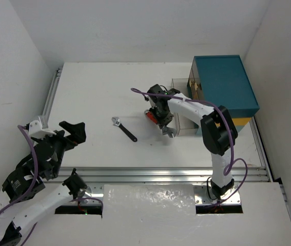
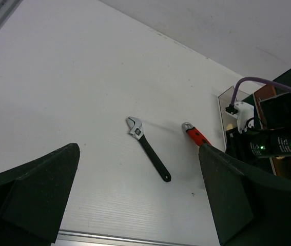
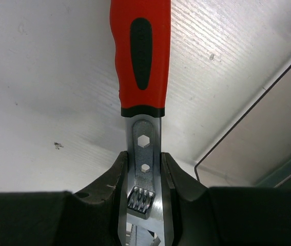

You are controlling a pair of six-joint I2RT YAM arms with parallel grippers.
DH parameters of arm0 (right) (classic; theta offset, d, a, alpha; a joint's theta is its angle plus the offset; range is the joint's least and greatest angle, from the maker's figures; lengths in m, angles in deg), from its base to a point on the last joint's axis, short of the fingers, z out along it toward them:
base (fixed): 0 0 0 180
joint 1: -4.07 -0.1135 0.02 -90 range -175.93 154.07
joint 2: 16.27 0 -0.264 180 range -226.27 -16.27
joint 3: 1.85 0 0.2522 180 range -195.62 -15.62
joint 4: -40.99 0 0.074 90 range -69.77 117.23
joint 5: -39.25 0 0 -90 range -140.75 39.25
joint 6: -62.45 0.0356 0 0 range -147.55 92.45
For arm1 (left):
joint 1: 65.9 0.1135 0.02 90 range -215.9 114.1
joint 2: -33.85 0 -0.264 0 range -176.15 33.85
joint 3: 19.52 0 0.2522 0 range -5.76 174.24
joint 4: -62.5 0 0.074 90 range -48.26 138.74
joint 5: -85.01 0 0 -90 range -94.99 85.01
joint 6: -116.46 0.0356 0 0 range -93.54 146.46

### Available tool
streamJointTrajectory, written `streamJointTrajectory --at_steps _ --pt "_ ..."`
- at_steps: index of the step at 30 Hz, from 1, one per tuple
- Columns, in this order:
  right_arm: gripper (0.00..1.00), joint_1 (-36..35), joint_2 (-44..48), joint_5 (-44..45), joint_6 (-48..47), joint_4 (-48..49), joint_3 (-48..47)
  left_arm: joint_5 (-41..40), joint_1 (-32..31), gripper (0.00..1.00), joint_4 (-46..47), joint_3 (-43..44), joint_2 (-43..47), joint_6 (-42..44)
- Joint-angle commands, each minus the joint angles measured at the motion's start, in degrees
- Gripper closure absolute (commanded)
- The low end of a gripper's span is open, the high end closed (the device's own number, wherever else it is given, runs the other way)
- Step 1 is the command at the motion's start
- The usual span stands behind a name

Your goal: Sort the tools into containers

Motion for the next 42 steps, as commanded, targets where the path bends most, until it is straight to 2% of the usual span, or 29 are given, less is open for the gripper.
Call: streamJointTrajectory --at_steps 1,10,14,15,18,19,23,25,27,29,31,32,35,39,42 --pt "1.00 0.3 0.2 -1.2 0.2 2.0 -0.6 -0.6 -0.1 0.00 1.6 -0.1 0.5 0.2" --pt "1.00 0.9 -10.7 -2.7 1.1 2.2 -2.3 -0.6 -0.1 0.00 1.5 -0.1 0.9 0.1" --pt "0.94 1.0 -13.2 -2.1 1.1 1.7 -3.6 -0.6 -0.1 0.00 1.5 0.0 1.1 0.1" --pt "0.86 1.0 -14.3 -1.6 1.2 0.9 -3.9 -0.6 -0.1 0.00 1.5 0.0 1.1 0.1" --pt "0.71 1.0 -15.9 -0.6 1.3 -0.9 -5.4 -0.6 -0.1 0.00 1.4 0.0 1.1 0.1" --pt "0.61 1.0 -16.6 -0.3 1.4 -1.0 -5.4 -0.6 -0.1 0.00 1.4 0.0 1.1 0.2" --pt "0.57 1.1 -19.4 0.4 0.8 -1.6 -6.9 -0.6 -0.1 0.00 1.5 0.0 1.3 0.1" --pt "0.60 1.1 -21.5 0.1 0.6 -2.2 -9.0 -0.7 -0.1 0.00 1.4 0.0 1.3 0.1" --pt "0.74 1.3 -22.3 -0.7 0.6 -2.1 -9.7 -0.7 -0.1 0.00 1.4 0.0 1.4 0.0" --pt "0.86 1.3 -21.9 -1.7 0.9 -1.4 -9.3 -0.7 -0.1 0.00 1.4 0.0 1.5 0.0" --pt "0.92 1.3 -21.1 -3.0 0.6 0.7 -8.7 -0.7 -0.1 0.00 1.4 0.0 1.4 0.1" --pt "1.00 1.3 -20.3 -3.4 0.0 2.1 -8.2 -0.7 -0.1 0.00 1.5 0.0 1.4 0.1" --pt "1.00 0.6 -18.4 -3.2 -1.0 2.2 -7.9 -0.6 -0.1 0.00 1.6 0.0 1.1 0.2" --pt "1.00 0.5 -8.8 -4.4 -0.4 5.8 -3.3 -0.6 -0.1 0.00 1.6 -0.1 0.9 0.2" --pt "1.00 0.6 -5.4 -4.4 -0.1 4.6 -3.2 -0.6 -0.1 0.00 1.6 -0.1 1.0 0.2"
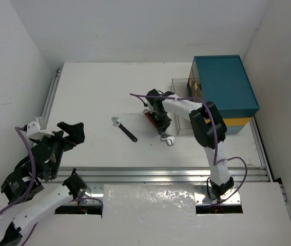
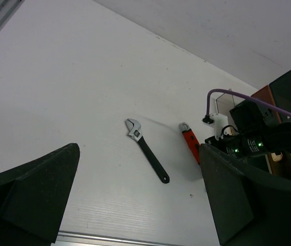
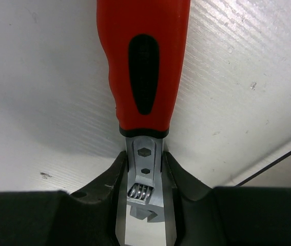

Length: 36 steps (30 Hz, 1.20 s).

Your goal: Sort the tools into containers

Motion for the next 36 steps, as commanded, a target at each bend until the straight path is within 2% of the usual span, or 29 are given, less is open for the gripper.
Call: streamJointTrajectory --at_steps 1,9,14,23,31,32,33,34,36 --pt "1.00 -0.5 6.3 -0.6 0.3 4.6 -0.4 -0.3 -0.1 0.00 1.6 -0.1 -0.2 0.3" --pt "1.00 -0.3 11.0 0.3 1.0 4.4 0.3 -0.5 -0.1 0.00 1.5 0.0 0.3 0.0" --pt "1.00 1.2 12.2 0.9 0.9 0.8 -3.1 -0.5 -0.1 0.00 1.4 0.0 0.2 0.0" --pt "1.00 12.9 13.3 5.0 0.4 -7.3 -14.4 -0.6 -0.1 0.00 1.4 0.0 0.2 -0.1" --pt "1.00 17.2 8.4 14.5 0.9 -9.2 -19.3 -0.5 -0.1 0.00 1.4 0.0 -0.5 0.1" --pt "0.98 17.5 8.4 14.9 1.1 -9.0 -19.2 -0.5 -0.1 0.00 1.4 0.0 -0.5 0.0" --pt "0.88 17.5 8.5 15.4 1.8 -8.6 -18.3 -0.5 -0.1 0.00 1.5 -0.1 -0.6 0.0" --pt "0.68 17.5 8.6 15.6 2.3 -7.9 -18.0 -0.4 -0.1 0.00 1.5 -0.1 -0.7 0.1" --pt "0.64 17.5 8.5 15.0 2.6 -7.9 -17.9 -0.4 -0.1 0.00 1.5 0.0 -1.2 0.1"
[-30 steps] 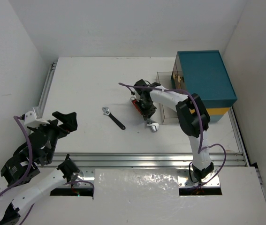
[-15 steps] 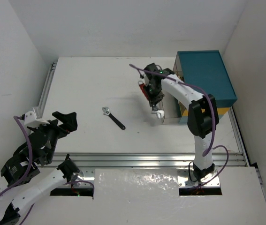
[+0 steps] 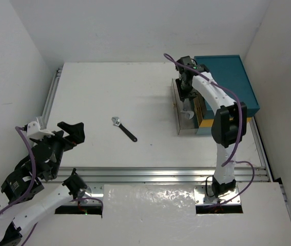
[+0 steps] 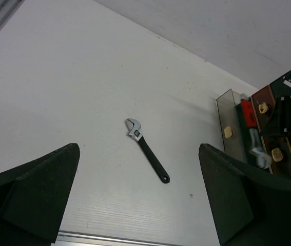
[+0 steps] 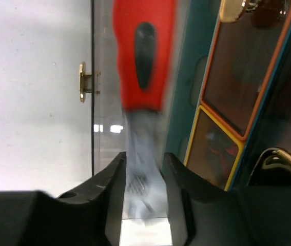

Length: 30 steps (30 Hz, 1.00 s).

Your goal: Sort the tools into containers

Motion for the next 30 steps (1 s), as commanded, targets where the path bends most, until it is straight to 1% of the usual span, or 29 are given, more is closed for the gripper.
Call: streamJointTrajectory --at_steps 1,2,7,8,10,11,12,13,14,15,16,17,18,19,22,25,27,28,30 --pt "0.62 -0.1 1.0 3.5 0.5 0.3 -2.1 -0.3 -0.1 0.00 1.5 0.0 -1.4 0.1" --pt "0.55 -0.1 0.9 3.4 0.6 0.3 -2.5 -0.2 -0.1 0.00 1.6 0.0 -1.9 0.1" --pt "0.53 -0.2 1.5 1.9 1.2 -0.4 -3.8 -0.1 -0.1 0.00 1.5 0.0 -2.7 0.2" --pt "0.52 -0.7 2.2 -0.3 1.3 -0.3 -3.2 -0.1 -0.2 0.00 1.5 0.0 -2.7 0.3" --pt "0.51 -3.6 3.9 -2.8 0.8 2.1 -1.0 -0.2 -0.1 0.00 1.5 0.0 -2.7 0.1" --pt "0.46 -5.2 5.9 -4.9 -0.3 3.5 1.7 -0.3 -0.1 0.00 1.5 0.0 -2.6 0.1" --pt "0.45 -7.2 6.7 -4.9 -1.0 5.8 2.9 -0.3 -0.1 0.00 1.5 0.0 -2.7 0.1" --pt "0.44 -11.8 7.3 -5.0 -1.9 7.0 5.1 -0.4 0.1 0.00 1.5 0.0 -2.8 0.1" --pt "0.44 -13.8 8.1 -5.9 -2.7 8.4 6.2 -0.5 0.1 0.00 1.4 0.0 -2.9 0.0" --pt "0.40 -15.8 8.1 -8.7 -2.8 10.3 6.8 -0.6 0.3 0.00 1.4 0.0 -3.0 -0.1" --pt "0.35 -19.2 7.7 -9.2 -2.3 11.0 7.0 -0.6 0.4 0.00 1.3 0.0 -3.2 -0.2" --pt "0.32 -20.6 6.1 -10.0 -1.8 11.8 7.3 -0.9 0.6 0.00 1.1 0.0 -3.2 -0.3" --pt "0.31 -22.1 4.8 -11.4 -1.5 12.5 6.9 -0.9 0.8 0.00 1.1 0.0 -3.2 -0.4" --pt "0.31 -24.7 3.4 -11.4 -1.0 12.8 5.4 -0.9 1.0 0.00 1.1 0.0 -2.9 -0.6" --pt "0.31 -29.0 -3.2 -10.8 -0.1 13.7 2.4 -1.1 1.0 0.00 0.9 0.0 -2.3 -0.6" --pt "0.32 -31.3 -9.4 -10.6 0.3 14.8 -2.6 -1.3 1.1 0.00 0.9 0.0 -2.2 -0.8" --pt "0.32 -32.1 -12.2 -10.5 -1.0 15.3 -6.3 -1.1 1.2 0.00 1.0 0.0 -2.3 -0.6" --pt "0.33 -32.5 -15.2 -11.3 -2.5 15.3 -9.0 -1.0 1.3 0.00 0.9 0.0 -2.5 -0.7" --pt "0.33 -32.7 -18.4 -9.9 -3.2 14.6 -12.2 -1.0 1.3 0.00 1.1 0.0 -2.8 -0.6"
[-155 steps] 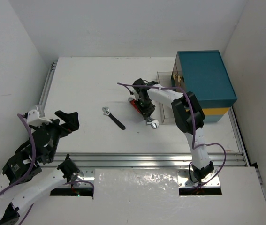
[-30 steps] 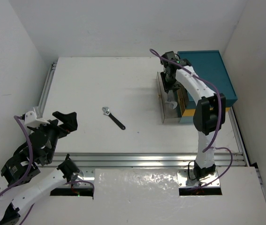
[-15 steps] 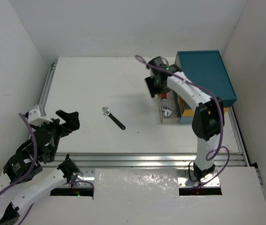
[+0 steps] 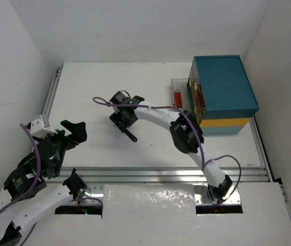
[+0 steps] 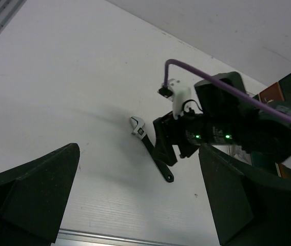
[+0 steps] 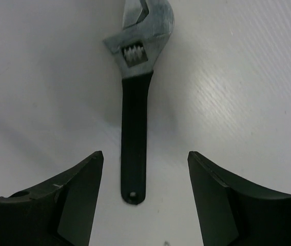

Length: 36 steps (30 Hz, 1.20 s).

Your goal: Sort the tools into containers

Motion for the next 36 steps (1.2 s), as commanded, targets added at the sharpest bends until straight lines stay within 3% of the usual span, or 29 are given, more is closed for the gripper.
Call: streamJointTrajectory --at_steps 1,7,10,12,19,21,22,23,26,33,36 --pt "0.33 0.0 -5.2 0.9 -2.4 1.5 -8.0 -0.5 0.9 0.00 1.1 0.0 -0.6 -0.2" --pt "0.37 0.3 -13.2 1.5 -4.3 2.2 -15.8 0.0 1.3 0.01 1.4 -0.1 -0.5 0.1" --pt "0.49 0.4 -17.1 -0.2 -3.6 0.3 -18.7 0.2 1.5 0.01 1.4 0.0 -0.3 0.2" --pt "0.62 0.7 -19.3 -1.4 -2.9 -2.8 -19.4 0.2 1.7 0.01 1.5 -0.1 -0.2 0.3" --pt "0.71 1.0 -20.1 -2.5 0.0 -13.6 -16.8 0.5 1.8 0.01 1.8 -0.2 0.0 0.6" --pt "0.77 1.0 -20.8 -3.7 0.0 -16.8 -16.4 0.5 2.0 0.01 1.8 -0.2 -0.1 0.6" --pt "0.86 1.0 -20.6 -3.9 0.0 -17.4 -15.8 0.5 2.1 0.01 1.8 -0.1 -0.1 0.6" --pt "0.94 1.0 -19.2 -4.0 0.0 -16.7 -13.7 0.5 2.2 0.01 1.8 -0.2 0.2 0.5" --pt "1.00 1.0 -12.6 -3.9 0.7 -13.4 -7.2 0.5 2.2 0.01 1.8 -0.2 0.3 0.5" --pt "1.00 1.0 4.4 -3.1 0.2 1.6 6.0 0.4 2.2 0.01 1.8 -0.2 0.3 0.4" --pt "1.00 1.0 8.7 1.3 0.0 4.0 9.8 0.4 2.2 0.01 1.7 -0.2 0.9 0.5"
